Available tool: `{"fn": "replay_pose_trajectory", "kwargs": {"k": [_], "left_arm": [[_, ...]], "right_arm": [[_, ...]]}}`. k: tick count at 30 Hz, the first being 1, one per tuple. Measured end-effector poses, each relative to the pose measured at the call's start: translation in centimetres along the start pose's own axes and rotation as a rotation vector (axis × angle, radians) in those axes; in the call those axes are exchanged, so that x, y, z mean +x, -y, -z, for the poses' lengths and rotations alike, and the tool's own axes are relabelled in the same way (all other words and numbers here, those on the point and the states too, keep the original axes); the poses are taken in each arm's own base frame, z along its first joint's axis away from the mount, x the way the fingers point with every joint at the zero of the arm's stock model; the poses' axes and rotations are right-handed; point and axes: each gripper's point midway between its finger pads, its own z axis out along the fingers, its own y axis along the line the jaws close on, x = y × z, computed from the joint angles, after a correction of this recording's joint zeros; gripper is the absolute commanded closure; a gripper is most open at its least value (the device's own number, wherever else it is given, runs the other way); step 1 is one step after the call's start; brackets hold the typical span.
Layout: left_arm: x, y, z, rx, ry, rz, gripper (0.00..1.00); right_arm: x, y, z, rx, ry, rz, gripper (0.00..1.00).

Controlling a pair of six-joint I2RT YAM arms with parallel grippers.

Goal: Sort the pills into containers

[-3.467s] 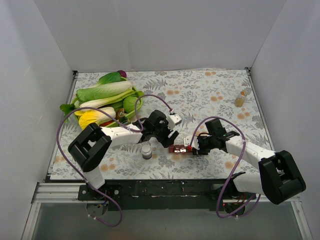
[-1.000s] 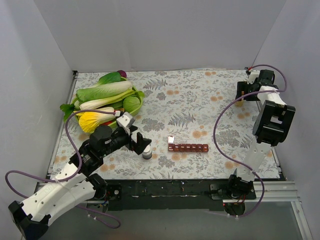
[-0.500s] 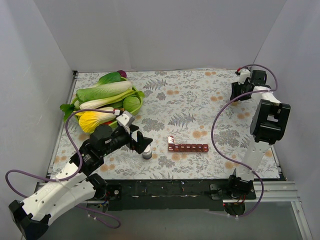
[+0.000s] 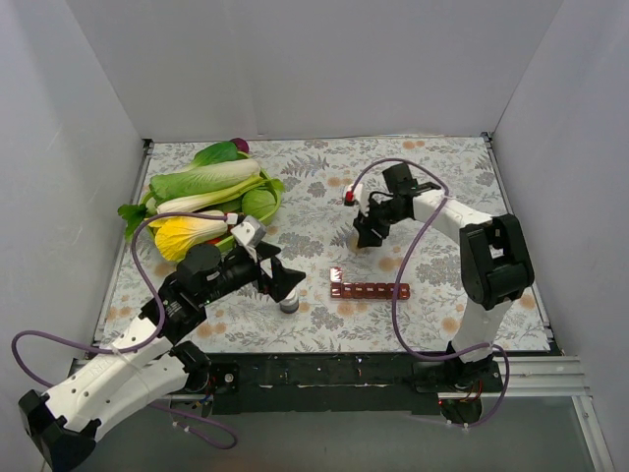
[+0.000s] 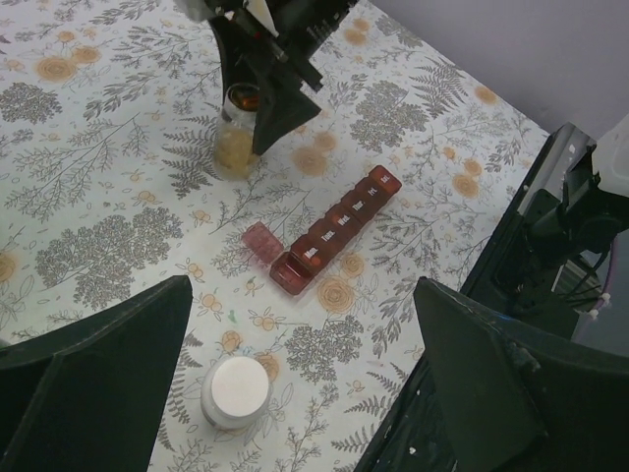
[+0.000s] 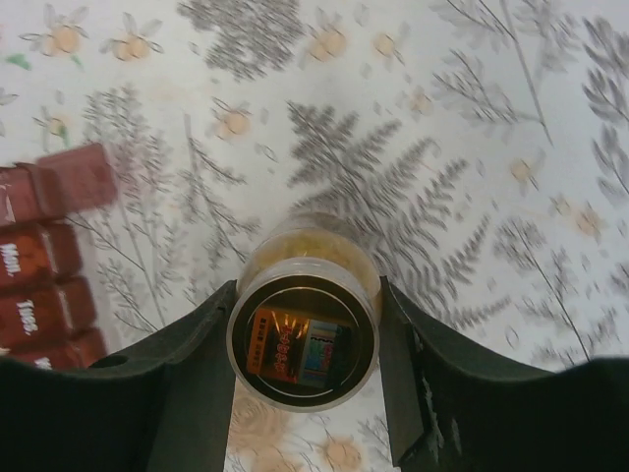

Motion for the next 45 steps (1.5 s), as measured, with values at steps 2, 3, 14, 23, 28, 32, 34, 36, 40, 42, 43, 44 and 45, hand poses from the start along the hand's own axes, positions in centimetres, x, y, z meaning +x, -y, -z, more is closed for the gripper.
{"fn": "replay_pose_trajectory", "kwargs": {"k": [2, 3, 14, 23, 28, 32, 34, 36, 40, 42, 43, 44, 45], "left_arm": [[-0.1, 0.0, -0.2, 0.001, 0.004, 0.010, 0.02], [0.0, 0.0, -0.3, 0.001, 0.006, 0.015, 0.02], [2.0, -0.5, -1.6, -0.009, -0.028, 0.097, 0.02], [4.0, -1.3, -3.6, -0.016, -0.102, 0.089, 0.02], [6.3, -2.5, -6.8, -0.020, -0.243, 0.060, 0.02], [6.2, -3.2, -10.6, -0.026, -0.320, 0.082, 0.05], [6.1, -3.7, -12.7, -0.048, -0.350, 0.122, 0.08], [6.2, -4.3, -14.3, -0.083, -0.379, 0.165, 0.08], [7.9, -6.1, -16.6, -0.193, -0.449, 0.260, 0.08], [9.3, -6.9, -17.2, -0.258, -0.494, 0.292, 0.08], [10.0, -7.3, -17.5, -0.293, -0.517, 0.303, 0.08], [10.4, -7.5, -17.7, -0.322, -0.531, 0.309, 0.08], [10.9, -7.6, -18.0, -0.350, -0.547, 0.312, 0.09]], "right_arm": [[-1.5, -2.3, -1.6, -0.058, -0.003, 0.063, 0.71], [-1.8, -3.1, -2.1, -0.079, -0.010, 0.082, 0.67], [-3.1, -5.4, -4.0, -0.129, -0.063, 0.185, 0.08], [-6.4, -4.5, 1.2, -0.027, 0.055, 0.204, 0.04], [-5.4, -3.8, 6.7, 0.085, 0.174, 0.139, 0.02], [-3.0, -3.8, 9.4, 0.251, 0.246, 0.028, 0.03], [-1.9, -4.7, 9.5, 0.275, 0.272, -0.023, 0.05], [-1.5, -5.1, 9.6, 0.267, 0.302, -0.063, 0.05], [-0.9, -4.0, 10.7, 0.296, 0.362, -0.133, 0.06], [-0.7, -3.7, 11.2, 0.305, 0.382, -0.148, 0.06], [-0.7, -3.7, 11.3, 0.302, 0.391, -0.153, 0.06], [-0.8, -3.8, 11.3, 0.294, 0.399, -0.158, 0.06], [-0.9, -3.9, 11.4, 0.290, 0.405, -0.158, 0.06]]}}
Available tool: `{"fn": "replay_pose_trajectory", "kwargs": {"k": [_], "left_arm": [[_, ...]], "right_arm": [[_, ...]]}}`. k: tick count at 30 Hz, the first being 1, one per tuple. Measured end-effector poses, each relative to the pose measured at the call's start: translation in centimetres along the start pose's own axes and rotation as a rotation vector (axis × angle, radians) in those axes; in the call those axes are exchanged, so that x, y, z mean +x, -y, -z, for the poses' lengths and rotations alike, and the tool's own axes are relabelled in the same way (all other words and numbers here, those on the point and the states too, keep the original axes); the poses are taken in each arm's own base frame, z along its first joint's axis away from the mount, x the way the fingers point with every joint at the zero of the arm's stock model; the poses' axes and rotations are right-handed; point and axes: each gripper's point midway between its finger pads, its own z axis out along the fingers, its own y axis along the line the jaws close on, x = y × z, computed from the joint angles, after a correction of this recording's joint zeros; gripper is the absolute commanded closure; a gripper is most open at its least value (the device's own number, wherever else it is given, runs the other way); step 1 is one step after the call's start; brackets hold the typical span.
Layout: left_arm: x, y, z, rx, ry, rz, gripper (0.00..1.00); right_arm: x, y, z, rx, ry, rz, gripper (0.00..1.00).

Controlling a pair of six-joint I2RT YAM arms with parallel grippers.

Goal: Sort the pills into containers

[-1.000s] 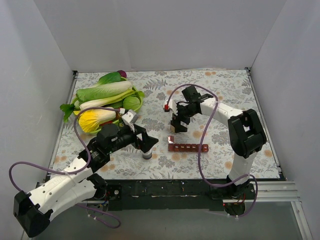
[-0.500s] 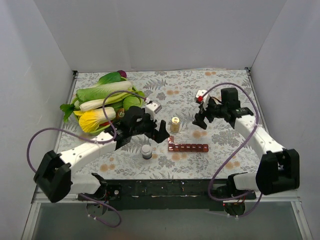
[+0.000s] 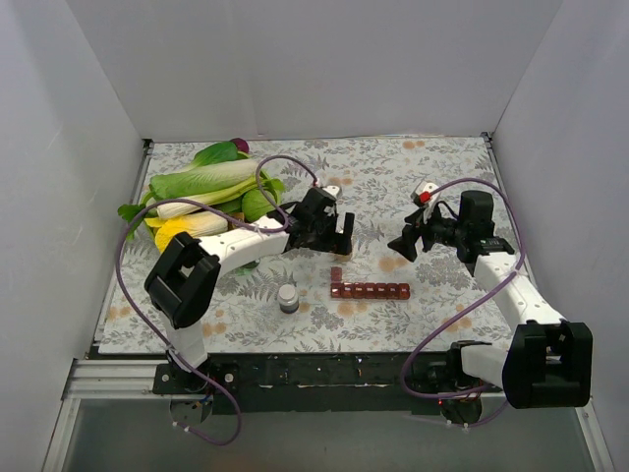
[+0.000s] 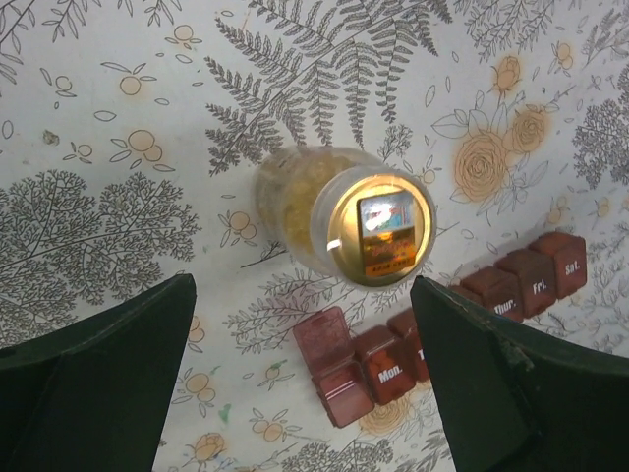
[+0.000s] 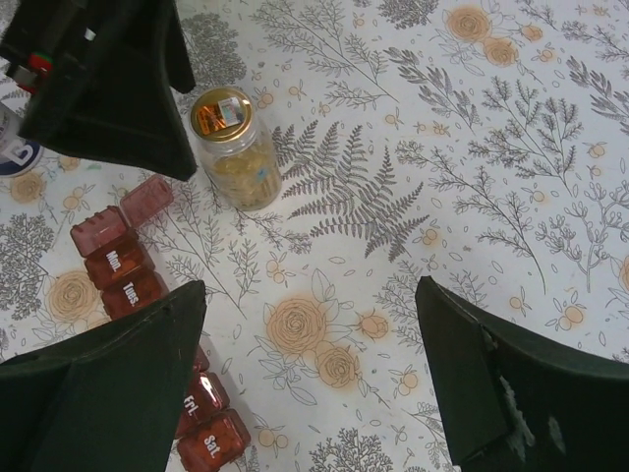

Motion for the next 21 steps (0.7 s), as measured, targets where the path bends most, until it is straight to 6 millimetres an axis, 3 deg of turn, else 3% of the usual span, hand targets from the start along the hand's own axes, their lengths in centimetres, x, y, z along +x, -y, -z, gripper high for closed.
{"fn": "replay_pose_trajectory", "kwargs": {"k": [4, 8, 11, 12, 15, 21], "left_arm": [[-0.1, 0.6, -1.4, -0.082, -0.013, 0.017, 0.09], [-1.0, 1.5, -2.3, -0.127, -0.001, 0.021, 0.23], [-1.5, 1.3, -3.1, -0.191, 0.000, 0.020, 0.25], [-1.7, 1.2, -3.5, -0.212, 0.002, 0.018, 0.38], [-1.3, 0.6, -4.3, -0.274, -0.010, 0.012, 0.47], [-0.7, -0.1, -4.0, -0.329, -0.038, -0.005, 0.81]], "right_arm": [[-0.3, -0.3, 0.1, -0.025, 0.017, -0.006, 0.07], [-0.3, -0.4, 0.1, -0.036, 0.024, -0.010, 0.08], [0.0, -0.5, 0.0, -0.046, 0.019, -0.021, 0.09], [0.2, -0.5, -0.1, -0.049, 0.016, -0.025, 0.09], [0.6, -0.7, -0.2, -0.061, 0.004, -0.042, 0.09], [1.1, -1.0, -0.3, -0.088, -0.005, -0.031, 0.16]]}}
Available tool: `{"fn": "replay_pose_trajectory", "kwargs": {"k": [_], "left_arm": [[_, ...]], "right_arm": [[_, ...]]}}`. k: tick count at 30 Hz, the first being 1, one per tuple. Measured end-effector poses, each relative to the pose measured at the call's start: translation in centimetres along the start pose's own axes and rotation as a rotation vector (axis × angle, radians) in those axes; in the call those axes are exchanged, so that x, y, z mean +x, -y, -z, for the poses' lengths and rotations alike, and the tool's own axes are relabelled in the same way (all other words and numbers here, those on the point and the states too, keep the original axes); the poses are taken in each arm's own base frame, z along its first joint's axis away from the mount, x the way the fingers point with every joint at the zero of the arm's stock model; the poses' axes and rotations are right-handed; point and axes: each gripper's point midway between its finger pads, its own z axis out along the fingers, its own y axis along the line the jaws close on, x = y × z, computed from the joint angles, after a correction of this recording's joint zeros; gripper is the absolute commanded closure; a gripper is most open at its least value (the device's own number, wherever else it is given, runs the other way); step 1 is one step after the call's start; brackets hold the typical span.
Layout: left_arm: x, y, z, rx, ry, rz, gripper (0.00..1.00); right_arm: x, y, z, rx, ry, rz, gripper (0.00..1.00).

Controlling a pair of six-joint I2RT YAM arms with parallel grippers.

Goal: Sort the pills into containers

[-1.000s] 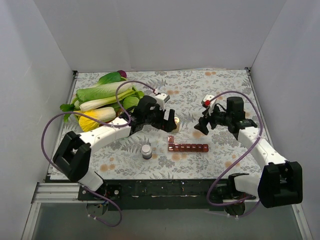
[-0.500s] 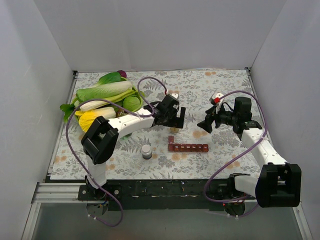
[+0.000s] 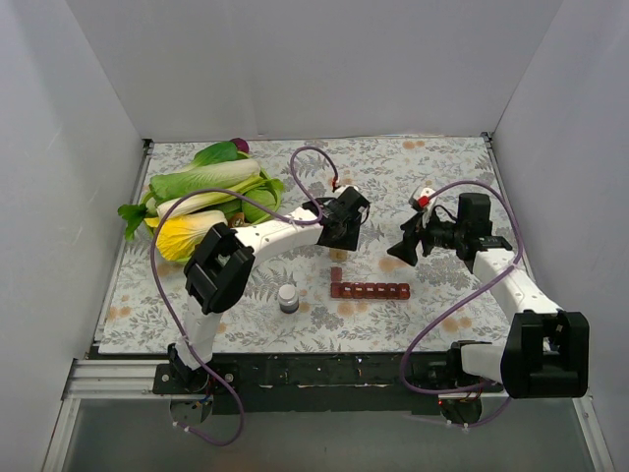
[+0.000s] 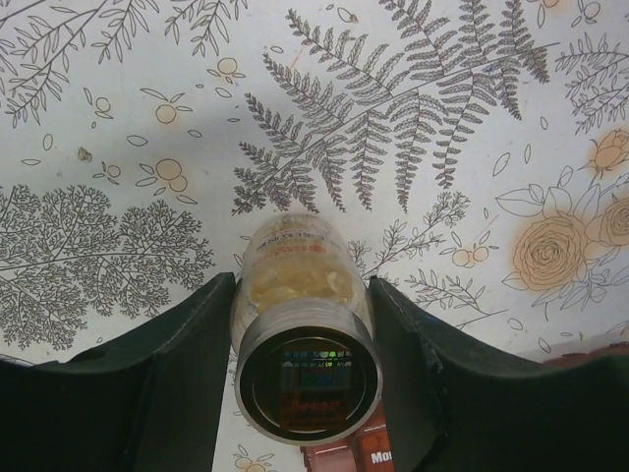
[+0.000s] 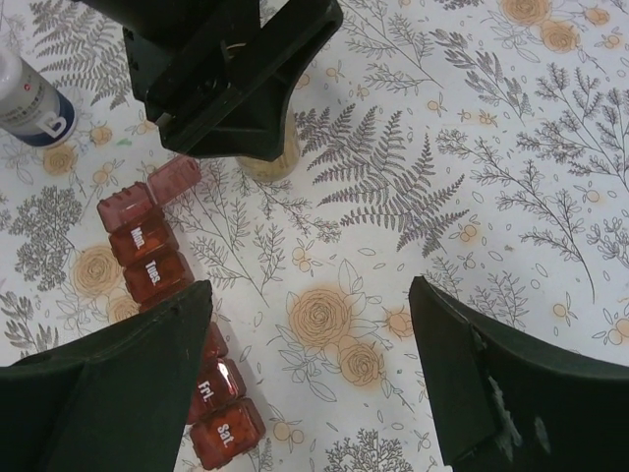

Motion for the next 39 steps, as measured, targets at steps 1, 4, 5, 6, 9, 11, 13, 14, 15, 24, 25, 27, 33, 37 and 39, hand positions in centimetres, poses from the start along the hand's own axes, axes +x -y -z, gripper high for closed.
{"fn": "replay_pose_trajectory", "kwargs": {"k": [1, 4, 5, 6, 9, 11, 13, 14, 15, 24, 25, 27, 33, 37, 39], "left_arm": [[0.1, 0.0, 0.0, -0.001, -0.005, -0.002, 0.82], [0.3, 0.2, 0.2, 0.015, -0.016, -0.004, 0.88], [0.4, 0.4, 0.4, 0.036, -0.020, -0.003, 0.89], [0.5, 0.6, 0.8, 0.052, -0.021, -0.003, 0.90], [1.0, 1.2, 2.8, 0.160, -0.035, 0.017, 0.92], [1.1, 1.9, 4.7, 0.260, -0.034, 0.046, 0.93], [1.1, 2.4, 6.8, 0.357, -0.034, 0.084, 0.94], [1.0, 2.7, 7.9, 0.405, -0.030, 0.102, 0.94], [0.9, 2.9, 8.8, 0.450, -0.026, 0.122, 0.95], [2.1, 4.9, 10.6, 0.652, -0.066, 0.289, 0.98], [2.2, 5.1, 10.7, 0.657, -0.070, 0.301, 0.98], [1.9, 5.4, 10.8, 0.671, -0.063, 0.322, 0.98], [0.6, 6.7, 11.6, 0.719, -0.026, 0.371, 0.98], [0.5, 7.3, 11.8, 0.727, -0.023, 0.390, 0.98], [0.5, 7.5, 11.8, 0.728, -0.024, 0.398, 0.98]], "right_arm": [[0.1, -0.1, 0.0, -0.008, -0.003, 0.012, 0.16], [0.5, -0.7, -0.1, -0.054, -0.004, 0.070, 0.15], [0.7, -1.1, -0.1, -0.083, 0.002, 0.100, 0.14], [1.0, -1.8, -0.2, -0.116, 0.010, 0.133, 0.14], [2.7, -4.0, -0.3, -0.203, 0.023, 0.196, 0.13], [3.6, -5.5, -0.4, -0.239, 0.027, 0.225, 0.13], [3.8, -6.6, -0.5, -0.255, 0.038, 0.258, 0.12], [3.5, -6.9, -0.6, -0.256, 0.050, 0.276, 0.08], [3.1, -6.9, -0.6, -0.252, 0.063, 0.294, 0.07], [-0.1, -7.8, -1.9, -0.260, 0.137, 0.286, 0.07], [-0.4, -8.0, -2.0, -0.261, 0.142, 0.277, 0.07], [-0.7, -8.2, -2.4, -0.262, 0.147, 0.262, 0.07], [-0.3, -7.7, -3.6, -0.233, 0.116, 0.193, 0.13], [-0.1, -7.6, -3.9, -0.223, 0.105, 0.172, 0.19], [-0.2, -7.7, -4.0, -0.224, 0.106, 0.171, 0.21]]}}
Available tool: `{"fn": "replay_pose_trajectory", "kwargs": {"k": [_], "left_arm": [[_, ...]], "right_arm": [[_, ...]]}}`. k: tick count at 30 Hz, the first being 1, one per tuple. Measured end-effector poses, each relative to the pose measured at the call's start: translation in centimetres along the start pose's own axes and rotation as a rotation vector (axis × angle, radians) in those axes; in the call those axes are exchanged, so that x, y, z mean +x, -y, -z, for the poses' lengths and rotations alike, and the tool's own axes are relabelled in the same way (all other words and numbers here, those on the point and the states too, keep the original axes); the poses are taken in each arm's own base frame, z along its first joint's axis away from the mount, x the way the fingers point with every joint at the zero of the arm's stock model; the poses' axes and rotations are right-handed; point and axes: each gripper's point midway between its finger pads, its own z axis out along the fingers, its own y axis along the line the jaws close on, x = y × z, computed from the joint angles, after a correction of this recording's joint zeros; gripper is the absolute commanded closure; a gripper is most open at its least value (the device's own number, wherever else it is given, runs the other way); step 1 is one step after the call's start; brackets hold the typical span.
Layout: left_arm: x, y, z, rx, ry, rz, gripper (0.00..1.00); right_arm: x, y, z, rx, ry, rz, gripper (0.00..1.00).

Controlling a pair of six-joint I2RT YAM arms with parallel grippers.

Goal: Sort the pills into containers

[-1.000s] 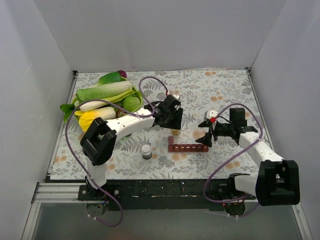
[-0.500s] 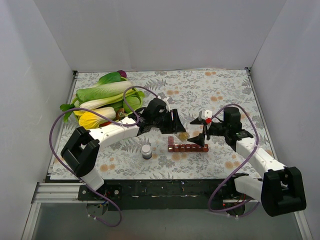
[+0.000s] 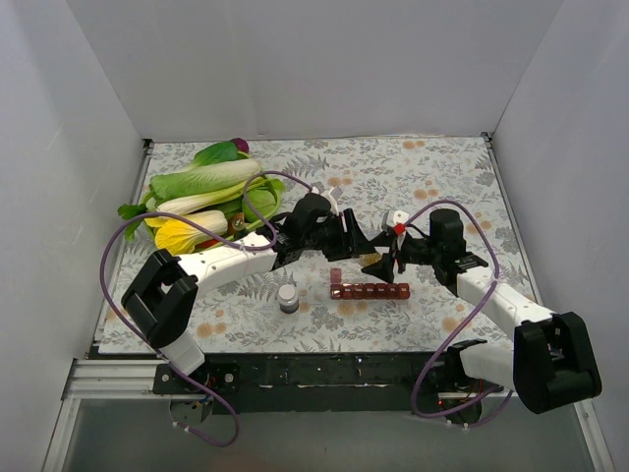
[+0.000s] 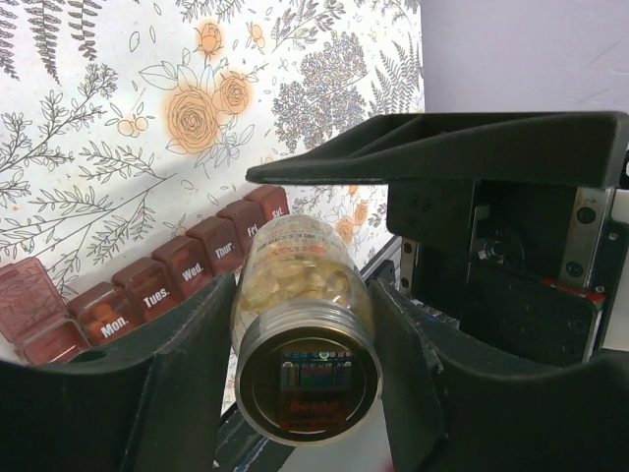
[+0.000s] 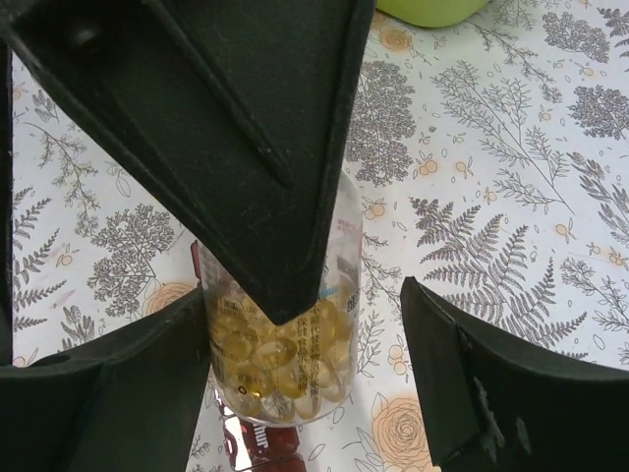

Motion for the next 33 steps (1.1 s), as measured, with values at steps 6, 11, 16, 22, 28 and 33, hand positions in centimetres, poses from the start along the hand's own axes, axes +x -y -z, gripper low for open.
{"fn": "replay_pose_trajectory", "kwargs": {"k": [6, 11, 16, 22, 28, 33], "left_arm": [[0.0, 0.1, -0.4, 0.001, 0.006, 0.025, 0.98], [0.0, 0.1, -0.5, 0.000, 0.008, 0.033, 0.98], [0.0, 0.1, -0.5, 0.000, 0.009, 0.040, 0.86], [0.0, 0.3, -0.1, 0.001, 0.007, 0.042, 0.28], [-1.2, 1.7, 2.7, 0.051, 0.067, 0.010, 0.02], [-4.1, 3.4, 8.0, 0.124, 0.198, -0.092, 0.02]], "right_arm": [[-0.1, -0.5, -0.3, -0.018, 0.003, -0.006, 0.29], [0.2, -0.7, -0.5, -0.030, -0.002, -0.019, 0.52], [0.1, -0.9, -0.5, -0.051, 0.001, -0.006, 0.88], [-0.1, -1.3, -0.4, -0.083, 0.008, 0.016, 0.94], [-0.2, -3.3, -0.3, -0.184, 0.021, 0.012, 0.96], [-0.6, -4.1, -0.1, -0.230, 0.028, 0.007, 0.96]]}}
